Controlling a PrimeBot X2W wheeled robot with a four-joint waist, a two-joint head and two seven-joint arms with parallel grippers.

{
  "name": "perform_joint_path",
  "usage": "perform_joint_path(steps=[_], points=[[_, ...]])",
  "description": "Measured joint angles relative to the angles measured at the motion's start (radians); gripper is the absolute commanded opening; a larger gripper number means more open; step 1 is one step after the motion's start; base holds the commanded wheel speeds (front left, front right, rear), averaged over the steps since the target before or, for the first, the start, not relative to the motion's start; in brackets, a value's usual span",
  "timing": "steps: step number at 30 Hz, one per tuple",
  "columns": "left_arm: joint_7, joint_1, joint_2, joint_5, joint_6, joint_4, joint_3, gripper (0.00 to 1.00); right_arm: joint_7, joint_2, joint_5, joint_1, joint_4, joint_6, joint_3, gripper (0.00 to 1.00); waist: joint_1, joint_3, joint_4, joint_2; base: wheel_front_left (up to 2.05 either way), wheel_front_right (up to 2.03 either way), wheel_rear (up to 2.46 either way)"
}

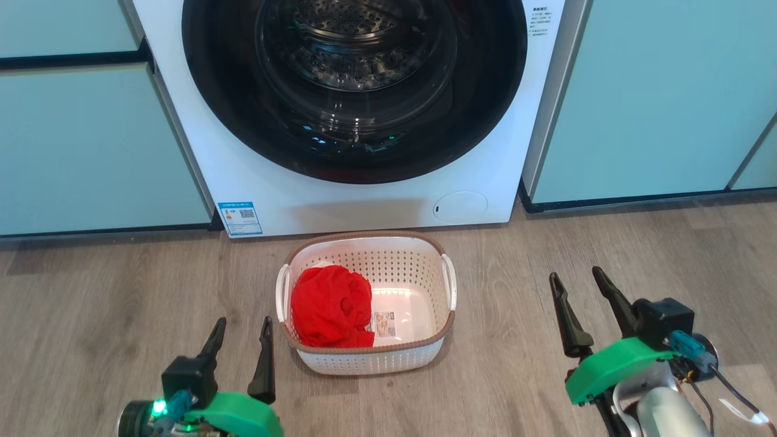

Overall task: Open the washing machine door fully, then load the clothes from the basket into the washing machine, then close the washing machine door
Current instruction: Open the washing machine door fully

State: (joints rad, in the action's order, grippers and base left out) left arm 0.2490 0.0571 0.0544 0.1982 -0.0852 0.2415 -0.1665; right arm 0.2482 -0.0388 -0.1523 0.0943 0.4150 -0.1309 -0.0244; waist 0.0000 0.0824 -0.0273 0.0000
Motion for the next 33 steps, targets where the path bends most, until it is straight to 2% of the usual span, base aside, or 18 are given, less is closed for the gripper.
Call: perform_joint_path(steps=[7, 26, 33], points=[[0.000, 0.000, 0.000, 0.000, 0.000, 0.001, -0.003, 1.00, 0.000, 0.000, 0.000, 0.000, 0.005, 0.000, 0.001, 1.00, 0.0000, 0.000, -0.001, 0.0000, 0.86, 0.86, -1.73], [0.000, 0.001, -0.001, 0.000, 0.000, 0.002, -0.022, 1.00, 0.000, 0.000, 0.003, 0.002, 0.016, 0.000, 0.002, 1.00, 0.0000, -0.001, -0.006, 0.0000, 1.23, 1.23, -2.45], [0.000, 0.001, -0.007, -0.060, -0.016, -0.050, -0.032, 1.00, 0.000, -0.006, 0.012, 0.002, 0.017, 0.000, 0.019, 1.00, 0.0000, -0.001, -0.008, 0.0000, 0.99, 0.99, -1.99]])
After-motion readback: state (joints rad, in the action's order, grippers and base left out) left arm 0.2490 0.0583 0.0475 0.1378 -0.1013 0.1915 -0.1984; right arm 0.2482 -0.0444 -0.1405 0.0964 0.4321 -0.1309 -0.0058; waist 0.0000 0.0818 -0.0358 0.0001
